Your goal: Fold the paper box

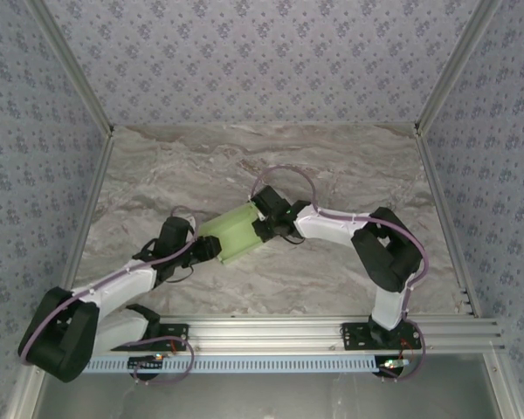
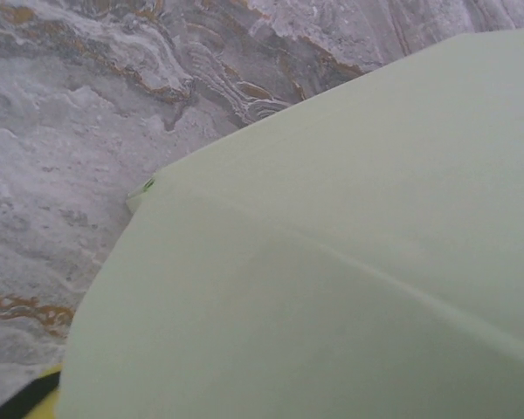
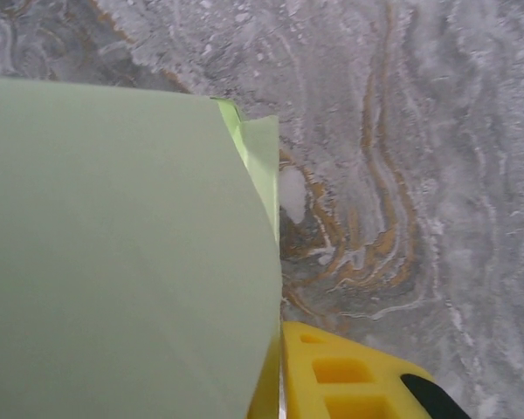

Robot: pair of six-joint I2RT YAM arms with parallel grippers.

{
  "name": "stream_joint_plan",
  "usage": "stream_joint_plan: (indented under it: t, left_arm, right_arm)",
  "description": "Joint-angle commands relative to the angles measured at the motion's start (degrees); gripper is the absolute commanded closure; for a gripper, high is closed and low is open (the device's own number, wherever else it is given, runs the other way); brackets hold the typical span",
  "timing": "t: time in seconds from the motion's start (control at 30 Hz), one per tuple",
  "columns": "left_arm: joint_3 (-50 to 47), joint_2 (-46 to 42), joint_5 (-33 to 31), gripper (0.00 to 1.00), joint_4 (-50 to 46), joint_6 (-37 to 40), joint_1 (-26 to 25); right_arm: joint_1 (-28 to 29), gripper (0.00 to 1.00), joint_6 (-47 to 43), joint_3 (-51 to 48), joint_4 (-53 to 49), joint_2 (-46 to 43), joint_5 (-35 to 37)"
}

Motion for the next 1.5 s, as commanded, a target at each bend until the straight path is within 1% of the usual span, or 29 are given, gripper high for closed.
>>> stream_joint_plan:
  t: [0.0,0.17,0.33,0.4,0.53,0.63,0.7,0.73,0.87,0.97,1.0,1.1,1.23,1.37,1.47]
  left_arm:
    - [0.6,-4.2,-0.7,0.51,-3.1,4.4,0.6]
    - [0.3,-12.0,-2.7,0.35,-9.4,9.5,1.4]
    - [1.7,-20.4,-5.6,0.28,-15.6,14.5,2.8]
    - [3.1,-22.2,-6.4,0.25,-16.7,16.0,3.2]
    - [5.4,-20.6,-6.3,0.21,-14.8,18.2,3.2]
    - [6.2,-16.8,-2.8,0.22,-10.7,19.0,3.2]
    - [6.7,-13.7,-1.8,0.26,-8.5,19.3,3.2]
    - [7.2,-12.0,-1.2,0.30,-7.4,19.4,3.3]
    - [9.8,-6.3,-0.9,0.54,-5.2,19.7,3.3]
    - [11.1,-4.0,-1.8,0.68,-5.0,19.7,3.5]
    - [11.3,-3.6,-2.4,0.71,-5.3,19.7,3.8]
    - [10.8,-3.5,-4.2,0.77,-5.8,18.7,5.4]
    - [9.1,-3.9,-2.9,0.82,-4.4,16.8,7.5]
    - [8.4,-3.8,-2.0,0.83,-3.4,16.5,8.0]
    - [9.1,-2.8,-2.1,0.84,-3.9,16.0,8.1]
  right_arm:
    - [-0.8,0.82,-2.5,-0.3,-6.8,2.4,-3.4]
    - [-1.9,0.82,-3.1,1.2,-8.2,2.4,-5.2]
    - [-2.9,0.81,-4.7,2.2,-9.5,2.8,-6.9]
    - [-2.9,0.81,-5.5,2.2,-9.8,2.8,-7.2]
    - [-3.1,0.81,-7.2,4.3,-10.6,2.7,-7.2]
    - [-3.5,0.81,-7.8,4.6,-10.8,2.5,-7.4]
    - [-3.6,0.81,-8.3,4.6,-10.9,2.3,-7.5]
    - [-3.6,0.81,-8.6,4.6,-11.0,2.2,-7.5]
    - [-3.9,0.80,-9.4,4.2,-11.1,1.8,-7.3]
    - [-4.5,0.80,-9.1,3.5,-10.6,1.2,-7.8]
    - [-4.7,0.80,-9.0,3.3,-10.5,1.1,-8.0]
    - [-5.5,0.80,-7.7,3.2,-10.5,0.6,-8.3]
    - [-6.9,0.78,-4.3,0.6,-9.4,0.0,-11.6]
    - [-7.4,0.78,-1.9,-0.1,-7.4,-0.6,-15.2]
    - [-6.7,0.78,-2.8,0.2,-7.3,-0.4,-13.2]
